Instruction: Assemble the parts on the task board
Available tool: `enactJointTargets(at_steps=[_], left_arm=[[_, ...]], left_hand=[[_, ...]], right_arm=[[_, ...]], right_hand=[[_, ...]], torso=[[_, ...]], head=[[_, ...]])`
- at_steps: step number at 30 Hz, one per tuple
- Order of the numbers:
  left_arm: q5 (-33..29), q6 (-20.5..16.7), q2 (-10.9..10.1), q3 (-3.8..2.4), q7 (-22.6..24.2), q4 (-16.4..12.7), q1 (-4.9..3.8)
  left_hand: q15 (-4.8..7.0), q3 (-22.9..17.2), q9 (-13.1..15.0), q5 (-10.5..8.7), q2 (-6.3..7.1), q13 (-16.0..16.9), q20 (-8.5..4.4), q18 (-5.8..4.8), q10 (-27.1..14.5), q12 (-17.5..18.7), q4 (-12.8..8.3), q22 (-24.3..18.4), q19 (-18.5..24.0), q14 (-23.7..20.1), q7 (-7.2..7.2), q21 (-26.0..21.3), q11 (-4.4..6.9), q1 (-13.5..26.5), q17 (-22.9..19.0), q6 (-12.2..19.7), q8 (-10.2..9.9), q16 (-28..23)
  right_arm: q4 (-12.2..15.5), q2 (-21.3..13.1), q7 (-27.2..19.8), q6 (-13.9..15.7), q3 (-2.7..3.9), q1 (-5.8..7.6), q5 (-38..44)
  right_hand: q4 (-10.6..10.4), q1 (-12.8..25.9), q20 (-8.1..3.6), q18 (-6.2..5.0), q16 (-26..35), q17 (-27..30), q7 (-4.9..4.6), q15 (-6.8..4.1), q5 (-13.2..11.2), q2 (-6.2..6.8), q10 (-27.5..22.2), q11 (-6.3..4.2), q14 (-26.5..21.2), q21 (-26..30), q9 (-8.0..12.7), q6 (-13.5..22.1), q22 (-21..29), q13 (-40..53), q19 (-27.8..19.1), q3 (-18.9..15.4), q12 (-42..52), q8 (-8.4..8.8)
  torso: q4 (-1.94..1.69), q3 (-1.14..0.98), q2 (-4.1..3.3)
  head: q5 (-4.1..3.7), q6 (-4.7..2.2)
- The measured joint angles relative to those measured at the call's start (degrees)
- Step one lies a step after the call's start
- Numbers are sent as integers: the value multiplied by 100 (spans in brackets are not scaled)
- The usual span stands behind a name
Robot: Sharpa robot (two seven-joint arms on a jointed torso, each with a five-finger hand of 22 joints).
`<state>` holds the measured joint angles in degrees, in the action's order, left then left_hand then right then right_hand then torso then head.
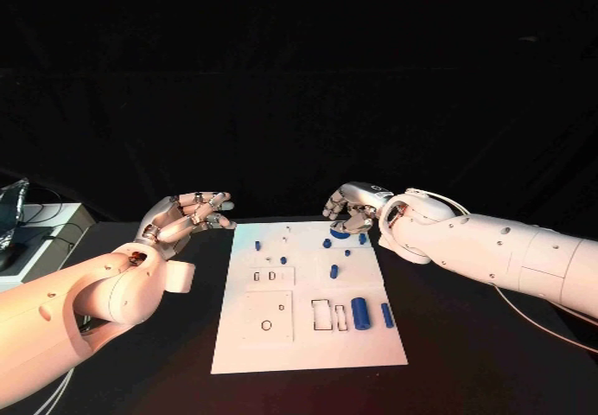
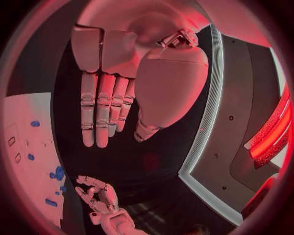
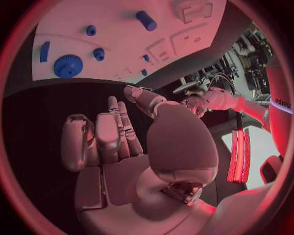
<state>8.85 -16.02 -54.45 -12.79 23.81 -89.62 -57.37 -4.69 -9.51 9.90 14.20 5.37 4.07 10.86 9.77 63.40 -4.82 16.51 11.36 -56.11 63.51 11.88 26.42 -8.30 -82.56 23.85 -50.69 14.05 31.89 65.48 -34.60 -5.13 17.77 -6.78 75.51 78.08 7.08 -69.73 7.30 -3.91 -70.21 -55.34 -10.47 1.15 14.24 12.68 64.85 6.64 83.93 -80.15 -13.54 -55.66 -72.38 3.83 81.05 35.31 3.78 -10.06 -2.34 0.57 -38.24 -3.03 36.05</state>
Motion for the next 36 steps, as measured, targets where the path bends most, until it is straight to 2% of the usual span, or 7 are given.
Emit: enactJointTargets(at_steps=[3,10,14,20,26,28,36], left_arm=[[23,5,-60,-41,-11,-108,0],[62,11,-137,-153,-34,-279,-1],[76,13,-154,-186,-42,-329,-1],[89,16,-179,-211,-51,-356,0],[97,19,-191,-222,-58,-360,0],[98,20,-192,-224,-59,-360,0],[102,25,-191,-229,-67,-360,0]], left_hand=[[0,0,0,0,0,0,0,-1,0,0,0,0,0,0,0,0,0,0,2,0,0,0],[6,0,-1,0,17,0,0,-1,0,24,0,15,0,-37,0,30,0,17,41,0,-24,67],[-2,0,-1,0,23,1,0,-2,0,24,-1,17,0,-47,0,33,0,23,45,0,-24,67],[-2,-15,-1,0,23,1,0,-2,0,23,-15,16,0,-47,0,53,0,23,55,0,-24,67],[-3,-15,-1,0,22,1,0,-3,-1,23,-15,16,1,-47,0,53,0,23,55,0,-23,67],[-3,-15,-2,0,22,1,0,-3,-1,23,-15,16,1,-47,0,53,0,23,55,0,-23,67],[-3,-15,-2,0,22,1,0,-4,-1,51,-15,25,1,-47,0,52,0,23,67,0,-23,94]], right_arm=[[106,2,209,-98,0,25,488],[199,54,551,-322,-2,38,1329],[223,60,679,-441,-4,41,1631],[227,54,813,-573,-5,41,1889],[169,86,894,-636,-8,31,2054],[149,97,907,-642,-8,28,2091],[30,120,926,-643,-8,24,2193]], right_hand=[[-7,5,-5,0,-135,-143,0,0,-20,16,-20,-19,0,-77,-12,0,-130,0,48,-7,0,0],[-52,-26,9,-1,-277,-265,0,0,-99,47,-142,17,0,-133,-36,1,-248,-1,72,-102,0,0],[-85,-48,30,-1,-359,-313,1,20,-127,69,-324,23,20,-157,-55,2,-257,-7,92,-245,0,39],[-111,-48,30,-2,-369,-317,1,40,-127,69,-325,22,-1,-156,-56,2,-257,-7,92,-280,0,39],[-116,-49,30,-2,-402,-334,1,40,-149,67,-367,22,-1,-156,-62,2,-257,-7,92,-323,0,39],[-116,-93,30,-2,-402,-347,1,40,-149,23,-367,22,-1,-156,-72,2,-256,-7,92,-323,0,39],[-132,-116,30,-2,-428,-357,-1,40,-149,0,-367,22,-1,-156,-80,-38,-256,-7,92,-339,0,39]], torso=[[-21,16,-55],[-58,46,-170],[-81,65,-218],[-108,82,-265],[-130,88,-311],[-139,88,-325],[-190,95,-378]], head=[[-20,7],[-70,8],[-98,-3],[-124,-10],[-141,-18],[-144,-18],[-168,-29]])
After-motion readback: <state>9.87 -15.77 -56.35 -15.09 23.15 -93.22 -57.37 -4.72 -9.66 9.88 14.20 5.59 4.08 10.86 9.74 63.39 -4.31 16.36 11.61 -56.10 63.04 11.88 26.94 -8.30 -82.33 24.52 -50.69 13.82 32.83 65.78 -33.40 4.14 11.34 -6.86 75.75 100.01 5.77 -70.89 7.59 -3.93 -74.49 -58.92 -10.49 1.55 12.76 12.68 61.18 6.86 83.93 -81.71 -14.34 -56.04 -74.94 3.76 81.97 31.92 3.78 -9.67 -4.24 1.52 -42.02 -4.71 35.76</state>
